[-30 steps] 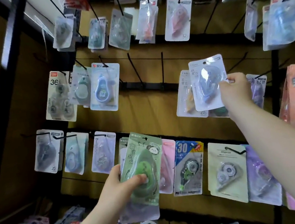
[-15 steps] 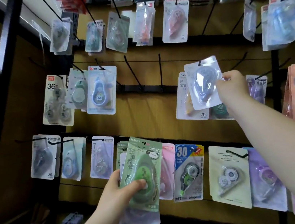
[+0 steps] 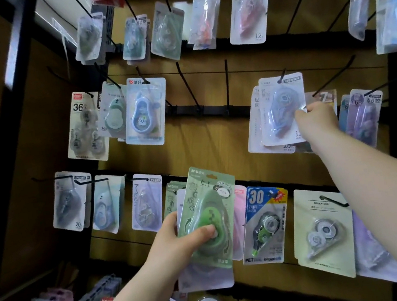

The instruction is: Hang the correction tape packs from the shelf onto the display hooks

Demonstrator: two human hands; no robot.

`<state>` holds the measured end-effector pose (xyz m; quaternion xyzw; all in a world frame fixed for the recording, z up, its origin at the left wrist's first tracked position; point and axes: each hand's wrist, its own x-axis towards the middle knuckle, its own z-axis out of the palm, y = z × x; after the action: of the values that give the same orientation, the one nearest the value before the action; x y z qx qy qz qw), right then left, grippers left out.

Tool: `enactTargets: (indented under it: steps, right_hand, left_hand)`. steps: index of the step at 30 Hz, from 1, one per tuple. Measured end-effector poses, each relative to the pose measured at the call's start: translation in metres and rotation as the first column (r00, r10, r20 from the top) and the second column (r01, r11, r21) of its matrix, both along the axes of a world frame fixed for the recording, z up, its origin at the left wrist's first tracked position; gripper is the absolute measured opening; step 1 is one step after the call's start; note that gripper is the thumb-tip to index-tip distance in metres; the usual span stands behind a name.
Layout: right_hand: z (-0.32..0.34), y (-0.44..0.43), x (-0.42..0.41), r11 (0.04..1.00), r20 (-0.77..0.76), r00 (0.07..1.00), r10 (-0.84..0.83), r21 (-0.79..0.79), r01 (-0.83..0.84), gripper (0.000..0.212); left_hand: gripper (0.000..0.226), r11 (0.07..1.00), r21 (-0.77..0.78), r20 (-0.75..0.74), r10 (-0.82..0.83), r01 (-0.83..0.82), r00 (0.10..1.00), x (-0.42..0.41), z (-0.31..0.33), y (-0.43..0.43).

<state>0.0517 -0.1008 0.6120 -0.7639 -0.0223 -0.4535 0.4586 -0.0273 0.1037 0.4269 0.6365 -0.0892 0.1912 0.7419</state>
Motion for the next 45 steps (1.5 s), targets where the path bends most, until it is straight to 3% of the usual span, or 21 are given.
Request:
enactTargets:
  steps: [3, 7, 10, 12, 15, 17, 21, 23, 25, 27, 31, 35, 41, 45]
  right_hand:
    - [0.000, 0.001, 0.006, 0.999, -0.005, 0.999, -0.037, 0.030, 0.037, 0.029]
    - [-0.006, 0.007, 0.014, 0.997, -0.014, 1.000, -0.018, 0.068, 0.019, 0.016]
    - [-0.019, 0.020, 0.006, 0.990, -0.031, 0.996, 0.084, 0.116, -0.080, 0.040]
    - [-0.031, 0.024, -0.006, 0.997, 0.026, 0.998, 0.061, 0.046, -0.063, 0.050]
    - [-0.054, 0.023, -0.022, 0.996, 0.248, 0.968, 0.026, -0.089, -0.004, 0.056]
    - [-0.073, 0.023, -0.034, 0.989, 0.296, 0.948, 0.119, -0.122, -0.086, 0.055]
    - [-0.125, 0.036, -0.061, 0.915, -0.002, 0.922, 0.387, -0.118, -0.385, 0.051]
    - [-0.152, 0.045, -0.070, 0.869, -0.199, 0.872, 0.447, -0.136, -0.476, 0.059]
    - [-0.166, 0.053, -0.078, 0.831, -0.319, 0.798, 0.511, -0.052, -0.554, 0.071]
    - [-0.172, 0.058, -0.079, 0.806, -0.340, 0.751, 0.567, 0.038, -0.591, 0.074]
    - [-0.177, 0.065, -0.075, 0.778, -0.358, 0.708, 0.609, 0.095, -0.621, 0.060]
    - [-0.181, 0.073, -0.076, 0.778, -0.324, 0.720, 0.614, 0.092, -0.622, 0.062]
    - [-0.176, 0.085, -0.074, 0.744, -0.231, 0.707, 0.668, 0.228, -0.629, 0.051]
    - [-0.172, 0.092, -0.076, 0.728, -0.234, 0.692, 0.683, 0.150, -0.669, 0.054]
  left_hand:
    - [0.037, 1.000, 0.013, 0.012, -0.013, 0.013, 1.000, 0.001, 0.001, -0.002]
    - [0.033, 1.000, -0.004, 0.018, 0.011, -0.011, 1.000, 0.005, -0.004, -0.005]
    - [0.034, 1.000, -0.018, 0.018, 0.006, -0.006, 1.000, 0.006, -0.007, -0.007]
    - [0.035, 1.000, -0.023, 0.023, -0.005, 0.005, 1.000, 0.005, -0.007, -0.009]
    - [0.044, 0.999, -0.037, 0.035, -0.015, 0.017, 0.999, 0.003, -0.009, -0.010]
    - [0.050, 0.998, -0.050, 0.022, -0.033, 0.034, 0.999, 0.002, -0.011, -0.011]
    - [0.050, 0.992, -0.083, 0.013, -0.090, 0.091, 0.996, -0.002, -0.016, -0.010]
    - [0.048, 0.991, -0.091, 0.024, -0.095, 0.097, 0.995, -0.005, -0.018, -0.009]
    - [0.050, 0.991, -0.104, 0.030, -0.084, 0.087, 0.996, -0.007, -0.020, -0.009]
    - [0.053, 0.990, -0.121, 0.032, -0.070, 0.074, 0.997, -0.008, -0.024, -0.008]
    - [0.051, 0.989, -0.138, 0.029, -0.057, 0.061, 0.998, -0.007, -0.035, -0.004]
    - [0.068, 0.992, -0.094, 0.026, -0.079, 0.081, 0.997, -0.011, -0.044, 0.006]
    - [0.048, 1.000, -0.005, -0.005, -0.027, 0.027, 1.000, -0.018, -0.062, 0.028]
    - [0.053, 0.994, -0.026, -0.058, 0.104, -0.106, 0.993, -0.019, -0.071, 0.045]
